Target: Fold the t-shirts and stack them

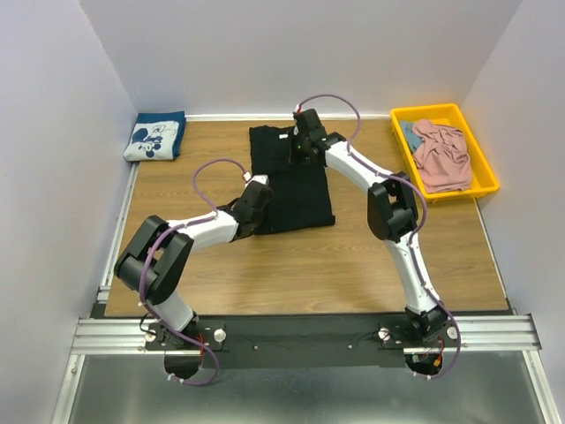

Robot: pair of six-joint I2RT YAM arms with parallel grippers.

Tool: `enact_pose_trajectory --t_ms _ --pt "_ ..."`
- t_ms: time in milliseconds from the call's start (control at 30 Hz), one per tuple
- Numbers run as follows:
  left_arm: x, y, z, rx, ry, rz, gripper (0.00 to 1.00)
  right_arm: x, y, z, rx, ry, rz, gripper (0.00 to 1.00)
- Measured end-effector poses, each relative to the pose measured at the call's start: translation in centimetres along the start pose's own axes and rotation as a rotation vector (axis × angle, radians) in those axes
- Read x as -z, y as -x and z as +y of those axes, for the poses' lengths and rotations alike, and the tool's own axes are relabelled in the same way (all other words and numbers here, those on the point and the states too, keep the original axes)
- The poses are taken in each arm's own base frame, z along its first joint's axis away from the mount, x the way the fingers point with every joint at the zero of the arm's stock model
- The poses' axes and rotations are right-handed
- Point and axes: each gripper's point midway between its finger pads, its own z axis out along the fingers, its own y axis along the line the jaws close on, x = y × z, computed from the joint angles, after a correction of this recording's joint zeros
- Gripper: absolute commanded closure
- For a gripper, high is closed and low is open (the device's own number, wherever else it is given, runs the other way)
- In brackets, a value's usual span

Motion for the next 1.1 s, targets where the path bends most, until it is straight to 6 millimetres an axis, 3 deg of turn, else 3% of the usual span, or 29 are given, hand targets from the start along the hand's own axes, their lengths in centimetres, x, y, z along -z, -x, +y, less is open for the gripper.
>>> enact_pose_trajectory --t_ms 67,133,233,300,400,567,633,733,900,1100 --pt "0.3 -0.3 0.2 0.004 -0.002 0.001 0.87 0.0 2.5 -1.0 -0.016 -0.001 -0.054 0.69" --pt "0.6 -0.6 0.3 0.007 -0.002 0.004 0.86 0.3 3.5 -1.8 -0.031 0.007 -0.072 0.69" --pt "1.3 -0.6 0.4 0.018 -0.002 0.002 0.85 1.2 3.1 -3.3 -0.061 0.03 -0.047 0.68" --pt "1.8 -0.3 0.3 0.025 -0.009 -0.01 0.85 2.2 0.9 -3.6 -0.089 0.066 0.0 0.67" --pt "3.8 2.1 -0.4 0.056 -0.062 -0.088 0.85 6.5 -4.0 -2.4 -0.167 0.187 0.117 0.66" --pt "5.9 5.4 -1.9 0.09 -0.171 -0.194 0.85 13.2 -7.3 0.7 -0.247 0.426 0.135 0.64" --pt "5.5 5.7 -2.1 0.103 -0.204 -0.193 0.85 14.5 -8.5 1.3 -0.267 0.499 0.131 0.64" --pt "4.0 4.3 -1.7 0.123 -0.221 -0.146 0.87 14.8 -11.4 1.0 -0.336 0.574 0.155 0.64" --pt "0.7 -0.6 0.5 0.203 -0.205 0.016 0.92 13.3 -19.1 -3.3 -0.554 0.576 0.266 0.64" --pt "0.6 -0.7 1.0 0.28 -0.261 0.016 0.95 14.0 -19.8 -4.8 -0.585 0.68 0.226 0.63"
